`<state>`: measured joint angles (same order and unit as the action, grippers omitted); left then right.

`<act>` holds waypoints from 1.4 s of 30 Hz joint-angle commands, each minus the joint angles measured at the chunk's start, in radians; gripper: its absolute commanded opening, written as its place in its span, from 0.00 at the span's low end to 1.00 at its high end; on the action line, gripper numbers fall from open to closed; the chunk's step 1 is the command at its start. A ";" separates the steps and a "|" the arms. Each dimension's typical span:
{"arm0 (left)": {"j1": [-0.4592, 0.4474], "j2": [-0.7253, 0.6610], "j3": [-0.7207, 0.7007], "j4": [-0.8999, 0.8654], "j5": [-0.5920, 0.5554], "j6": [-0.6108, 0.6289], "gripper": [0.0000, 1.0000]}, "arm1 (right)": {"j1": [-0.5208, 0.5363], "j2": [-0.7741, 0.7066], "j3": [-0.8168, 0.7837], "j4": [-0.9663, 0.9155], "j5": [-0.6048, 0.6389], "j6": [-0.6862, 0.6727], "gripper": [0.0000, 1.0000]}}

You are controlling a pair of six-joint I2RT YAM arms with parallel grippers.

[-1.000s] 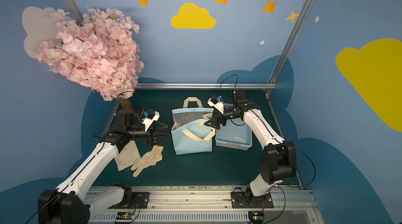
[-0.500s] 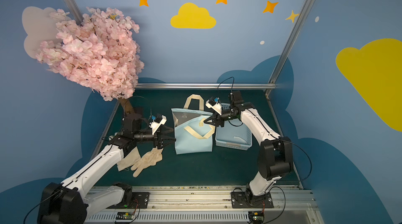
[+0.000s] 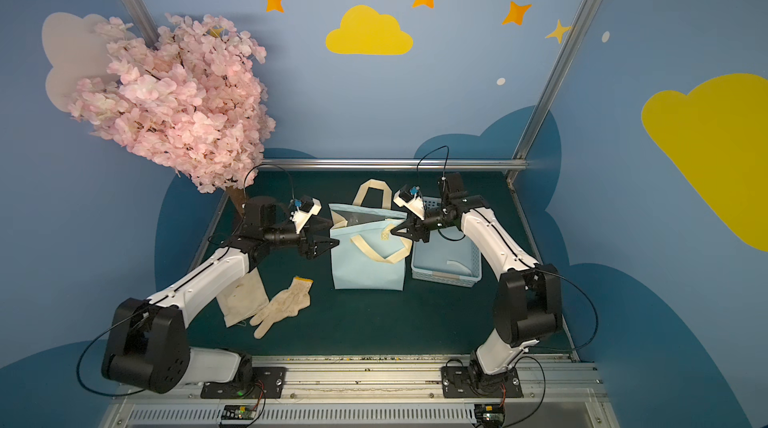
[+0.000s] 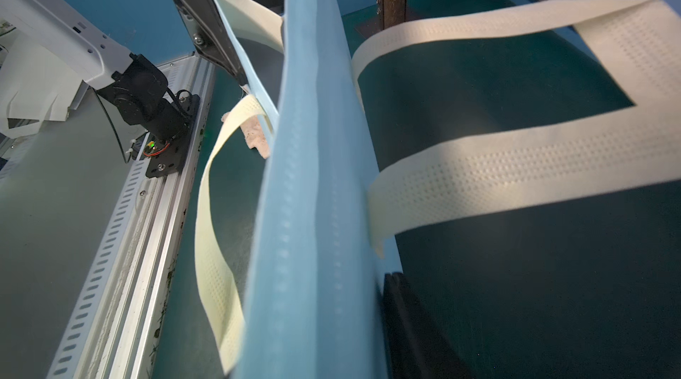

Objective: Place the ice pack in the delivery bag
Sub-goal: Close the delivery bag at the center of the board.

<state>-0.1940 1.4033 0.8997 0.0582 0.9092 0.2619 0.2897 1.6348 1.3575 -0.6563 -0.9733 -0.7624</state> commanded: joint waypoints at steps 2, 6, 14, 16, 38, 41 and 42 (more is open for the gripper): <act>0.013 0.057 0.053 0.016 0.126 0.081 0.88 | 0.015 -0.036 -0.006 -0.016 0.022 -0.015 0.38; 0.013 0.133 0.125 -0.040 0.200 0.150 0.88 | 0.023 -0.031 0.002 -0.016 0.035 -0.011 0.38; 0.014 0.238 0.234 -0.067 0.328 0.176 0.67 | 0.032 -0.024 0.014 -0.003 0.066 0.023 0.39; 0.015 0.253 0.252 -0.108 0.351 0.202 0.50 | 0.032 -0.026 0.017 -0.002 0.074 0.030 0.41; 0.021 0.250 0.268 -0.174 0.328 0.218 0.03 | 0.154 -0.130 0.332 -0.101 0.349 0.411 0.61; 0.021 0.243 0.263 -0.166 0.322 0.218 0.03 | 0.223 -0.032 0.434 -0.126 0.466 0.419 0.53; 0.021 0.239 0.259 -0.161 0.320 0.218 0.03 | 0.243 0.002 0.476 -0.135 0.503 0.428 0.53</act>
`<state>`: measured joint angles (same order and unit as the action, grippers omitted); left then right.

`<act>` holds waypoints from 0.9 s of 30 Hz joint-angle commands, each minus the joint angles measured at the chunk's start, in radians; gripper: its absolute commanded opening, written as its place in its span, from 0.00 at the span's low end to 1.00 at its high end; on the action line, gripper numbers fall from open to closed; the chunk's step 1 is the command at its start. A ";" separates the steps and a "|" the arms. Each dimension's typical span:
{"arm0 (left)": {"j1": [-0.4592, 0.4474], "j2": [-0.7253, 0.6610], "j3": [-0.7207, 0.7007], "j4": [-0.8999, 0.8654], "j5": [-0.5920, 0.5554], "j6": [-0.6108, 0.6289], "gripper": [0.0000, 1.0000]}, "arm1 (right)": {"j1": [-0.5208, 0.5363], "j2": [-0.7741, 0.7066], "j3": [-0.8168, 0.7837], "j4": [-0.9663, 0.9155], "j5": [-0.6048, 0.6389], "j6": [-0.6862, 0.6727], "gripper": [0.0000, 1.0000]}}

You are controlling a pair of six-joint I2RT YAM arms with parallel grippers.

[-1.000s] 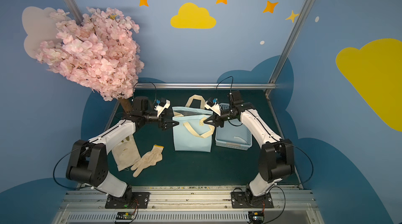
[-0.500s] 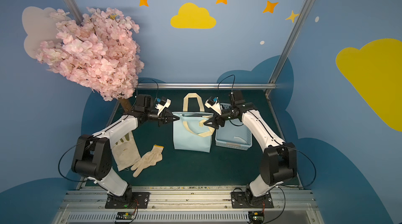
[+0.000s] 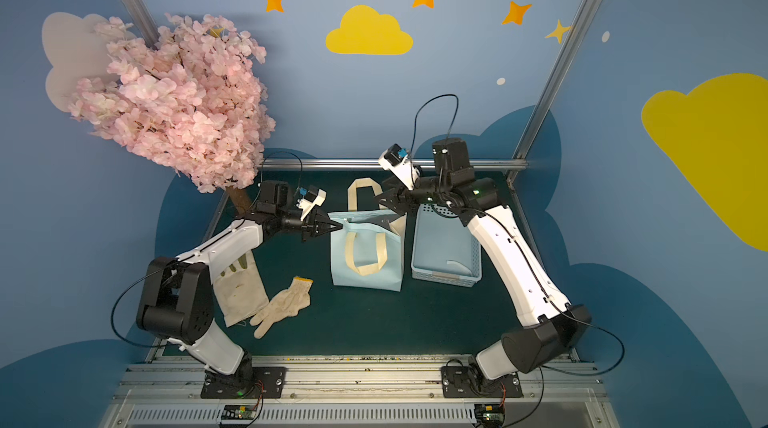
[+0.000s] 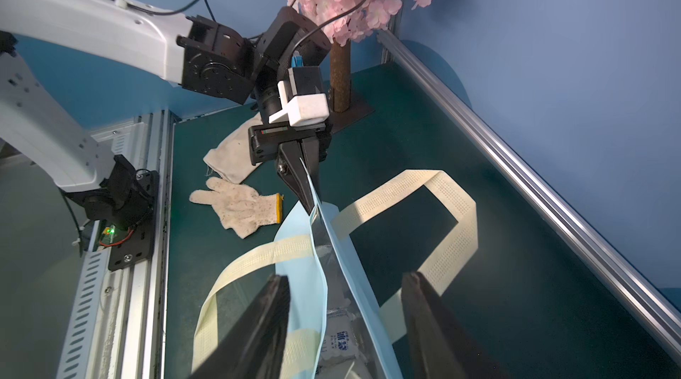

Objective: Place the ice pack in the delivery bag
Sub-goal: Close the delivery bag at the center of the board, then seal the delivery bag at the center of the board.

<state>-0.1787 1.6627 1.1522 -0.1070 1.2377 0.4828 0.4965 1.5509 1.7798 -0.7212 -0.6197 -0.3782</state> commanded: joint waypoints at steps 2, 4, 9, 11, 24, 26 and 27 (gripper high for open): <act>0.005 -0.027 0.002 0.010 -0.015 -0.001 0.03 | 0.064 0.149 0.137 -0.106 0.210 0.045 0.50; 0.005 -0.033 -0.003 0.019 -0.021 -0.001 0.03 | 0.088 0.201 0.205 -0.132 0.269 0.042 0.48; 0.005 -0.038 -0.012 0.045 -0.035 -0.017 0.03 | 0.133 0.275 0.282 -0.219 0.319 -0.016 0.48; 0.005 -0.040 -0.020 0.064 -0.043 -0.033 0.03 | 0.141 0.281 0.274 -0.243 0.289 -0.034 0.49; 0.006 -0.058 -0.047 0.103 -0.079 -0.064 0.03 | 0.177 0.275 0.185 -0.254 0.257 -0.029 0.50; 0.005 -0.058 -0.047 0.107 -0.088 -0.069 0.03 | 0.180 0.273 0.174 -0.254 0.255 -0.031 0.54; 0.005 -0.059 -0.047 0.109 -0.089 -0.070 0.03 | 0.181 0.273 0.166 -0.255 0.256 -0.033 0.54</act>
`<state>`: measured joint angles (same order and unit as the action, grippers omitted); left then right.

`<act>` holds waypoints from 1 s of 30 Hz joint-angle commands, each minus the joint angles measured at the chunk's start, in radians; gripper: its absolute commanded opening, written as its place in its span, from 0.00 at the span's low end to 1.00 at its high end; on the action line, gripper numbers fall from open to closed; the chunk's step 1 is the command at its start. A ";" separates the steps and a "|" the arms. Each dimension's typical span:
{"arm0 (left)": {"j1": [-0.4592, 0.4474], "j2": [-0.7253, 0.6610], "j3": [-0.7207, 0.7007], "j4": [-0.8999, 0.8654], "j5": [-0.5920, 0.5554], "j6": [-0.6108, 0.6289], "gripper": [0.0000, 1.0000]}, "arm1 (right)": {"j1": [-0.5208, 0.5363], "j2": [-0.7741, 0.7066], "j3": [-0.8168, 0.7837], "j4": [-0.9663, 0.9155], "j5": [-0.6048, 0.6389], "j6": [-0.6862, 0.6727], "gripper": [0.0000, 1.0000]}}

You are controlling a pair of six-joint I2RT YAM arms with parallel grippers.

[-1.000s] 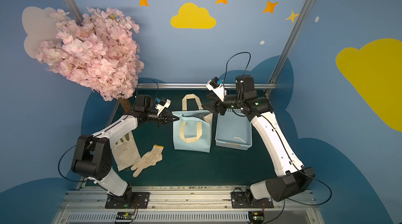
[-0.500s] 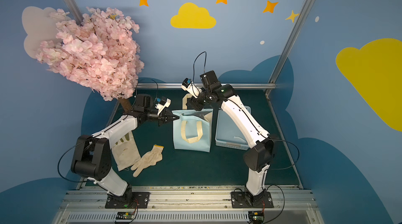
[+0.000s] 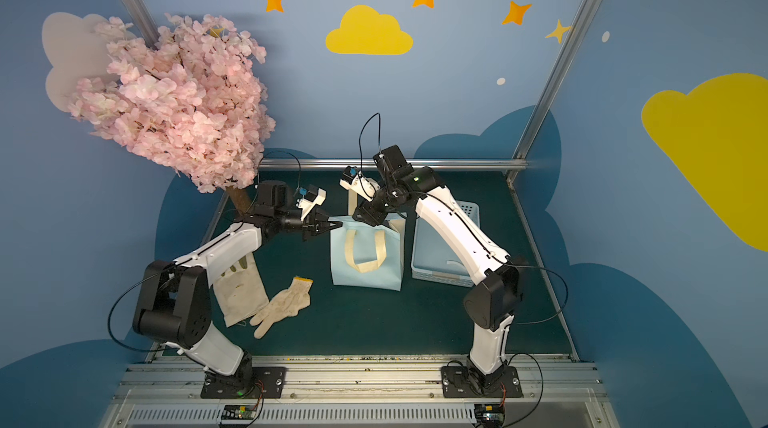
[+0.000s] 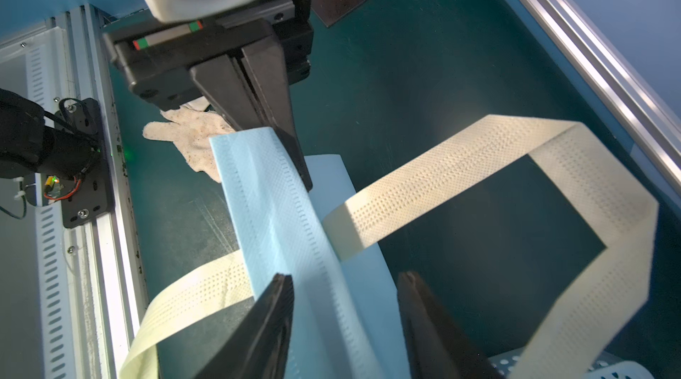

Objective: Place the ice pack in the delivery bag
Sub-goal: Seal the delivery bag at the center of the board.

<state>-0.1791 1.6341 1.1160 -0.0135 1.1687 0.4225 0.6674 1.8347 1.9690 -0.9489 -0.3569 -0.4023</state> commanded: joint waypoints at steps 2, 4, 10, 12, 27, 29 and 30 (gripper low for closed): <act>0.006 -0.032 -0.012 0.022 -0.027 -0.014 0.03 | 0.012 -0.008 -0.042 -0.022 0.000 -0.010 0.55; 0.006 -0.034 -0.013 0.026 -0.030 -0.017 0.03 | 0.014 -0.001 -0.058 -0.009 0.006 -0.009 0.55; 0.007 -0.045 -0.024 0.013 -0.041 -0.012 0.03 | 0.026 0.026 -0.057 -0.002 0.089 -0.017 0.55; 0.010 -0.052 -0.027 -0.004 -0.047 -0.008 0.03 | 0.034 0.023 -0.066 -0.005 0.125 -0.041 0.55; 0.133 -0.258 -0.073 -0.253 -0.021 0.011 0.59 | 0.074 0.050 -0.048 -0.004 0.357 -0.064 0.54; 0.134 -0.268 -0.062 -0.203 -0.029 -0.074 0.64 | 0.075 0.054 -0.042 -0.005 0.357 -0.064 0.54; 0.130 -0.264 -0.059 -0.152 -0.023 -0.123 0.65 | 0.074 0.055 -0.041 -0.004 0.358 -0.063 0.54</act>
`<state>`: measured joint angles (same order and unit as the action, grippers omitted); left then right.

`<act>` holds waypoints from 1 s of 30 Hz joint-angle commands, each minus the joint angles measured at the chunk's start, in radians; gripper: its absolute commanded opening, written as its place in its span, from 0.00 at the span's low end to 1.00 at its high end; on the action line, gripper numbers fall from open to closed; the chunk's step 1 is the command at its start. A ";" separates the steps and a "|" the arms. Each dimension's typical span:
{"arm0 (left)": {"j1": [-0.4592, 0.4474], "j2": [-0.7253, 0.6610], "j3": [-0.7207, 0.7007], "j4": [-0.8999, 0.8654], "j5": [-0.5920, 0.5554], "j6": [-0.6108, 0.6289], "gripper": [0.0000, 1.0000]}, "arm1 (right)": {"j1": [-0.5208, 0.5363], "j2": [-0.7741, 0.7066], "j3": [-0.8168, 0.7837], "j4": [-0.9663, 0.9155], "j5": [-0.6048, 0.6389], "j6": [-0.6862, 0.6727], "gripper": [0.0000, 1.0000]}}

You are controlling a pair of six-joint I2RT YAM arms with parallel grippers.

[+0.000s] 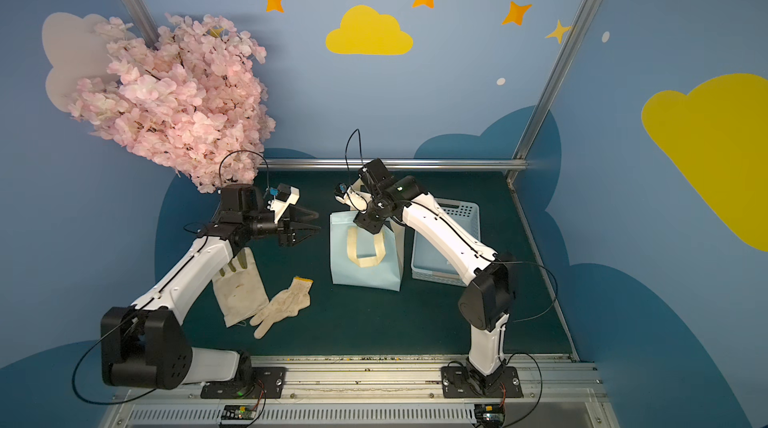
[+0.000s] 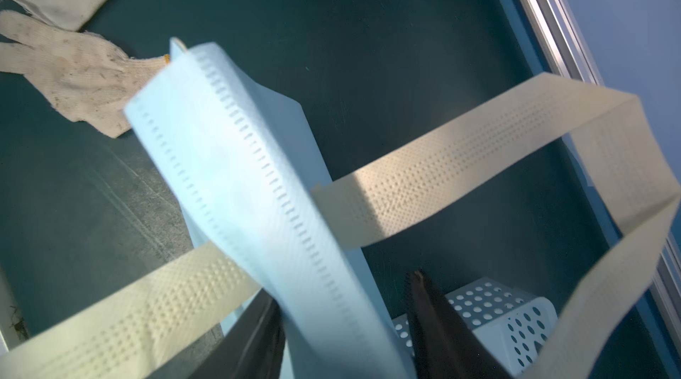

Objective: Place the ice pack in the delivery bag
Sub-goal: Seal the delivery bag at the center of the board.

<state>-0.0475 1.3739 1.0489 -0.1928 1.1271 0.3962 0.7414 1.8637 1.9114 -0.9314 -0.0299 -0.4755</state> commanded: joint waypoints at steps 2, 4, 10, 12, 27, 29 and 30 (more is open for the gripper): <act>-0.018 0.027 0.034 0.115 0.014 -0.202 0.66 | 0.001 0.028 0.018 -0.021 0.031 0.012 0.54; -0.047 0.068 0.082 0.115 -0.002 -0.216 0.68 | 0.001 0.028 0.020 -0.022 0.033 0.016 0.54; -0.114 0.227 0.216 0.106 -0.032 -0.240 0.69 | 0.000 0.025 0.017 -0.023 0.036 0.020 0.54; -0.135 0.266 0.250 0.091 -0.019 -0.231 0.70 | 0.000 0.023 0.016 -0.022 0.037 0.022 0.54; -0.177 0.383 0.298 -0.019 0.017 -0.149 0.21 | 0.001 -0.003 0.030 -0.026 0.042 0.005 0.56; -0.177 0.380 0.295 -0.023 0.030 -0.142 0.07 | 0.000 -0.028 0.030 -0.027 0.038 -0.004 0.66; -0.178 0.378 0.293 -0.025 0.036 -0.139 0.03 | -0.002 -0.043 0.030 -0.026 0.036 -0.006 0.71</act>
<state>-0.2283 1.7519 1.3331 -0.1902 1.1431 0.2417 0.7414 1.8656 1.9144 -0.9333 0.0006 -0.4763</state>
